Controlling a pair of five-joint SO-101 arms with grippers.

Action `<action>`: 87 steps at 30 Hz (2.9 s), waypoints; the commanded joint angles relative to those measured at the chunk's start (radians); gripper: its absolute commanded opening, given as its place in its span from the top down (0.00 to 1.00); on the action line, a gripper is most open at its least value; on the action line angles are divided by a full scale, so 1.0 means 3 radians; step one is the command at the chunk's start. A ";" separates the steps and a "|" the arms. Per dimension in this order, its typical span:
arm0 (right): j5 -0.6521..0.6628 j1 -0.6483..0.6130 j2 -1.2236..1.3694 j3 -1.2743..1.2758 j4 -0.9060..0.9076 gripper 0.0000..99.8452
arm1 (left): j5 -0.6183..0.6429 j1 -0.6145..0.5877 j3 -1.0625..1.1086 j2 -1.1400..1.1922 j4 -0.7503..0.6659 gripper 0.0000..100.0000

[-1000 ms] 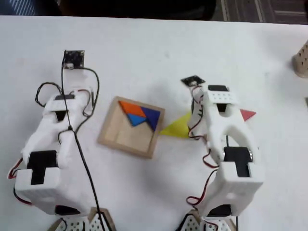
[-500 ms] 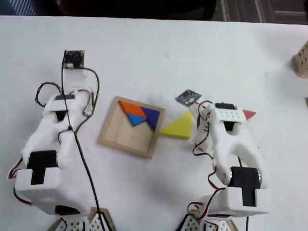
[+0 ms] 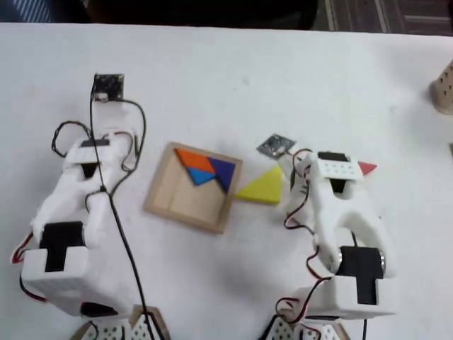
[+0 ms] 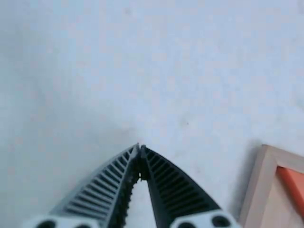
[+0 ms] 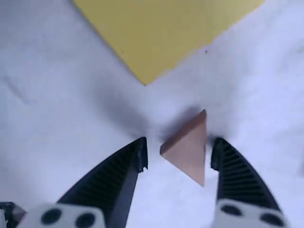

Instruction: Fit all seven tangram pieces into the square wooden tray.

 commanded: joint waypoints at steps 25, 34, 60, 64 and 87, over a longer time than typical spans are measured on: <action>0.0020 0.0130 -0.0110 -0.0015 -0.0289 0.81 | 0.0046 -0.0028 -0.0194 -0.0008 0.0000 0.98; 0.0020 0.0115 0.0243 -0.0343 -0.0069 0.93 | 0.0046 -0.0028 -0.0194 -0.0008 0.0000 0.98; -0.0921 -0.0846 -0.0734 -0.0834 0.1174 0.94 | 0.0061 -0.0125 -0.0220 -0.0013 -0.0005 0.98; -0.1381 -0.1368 -0.0729 -0.0839 0.1010 0.94 | 0.0082 -0.0263 -0.0286 -0.0013 -0.0020 0.98; -0.4475 -0.2100 -0.0580 -0.0102 -0.0734 0.84 | 0.0471 -0.0371 -0.0327 0.0003 -0.0046 0.98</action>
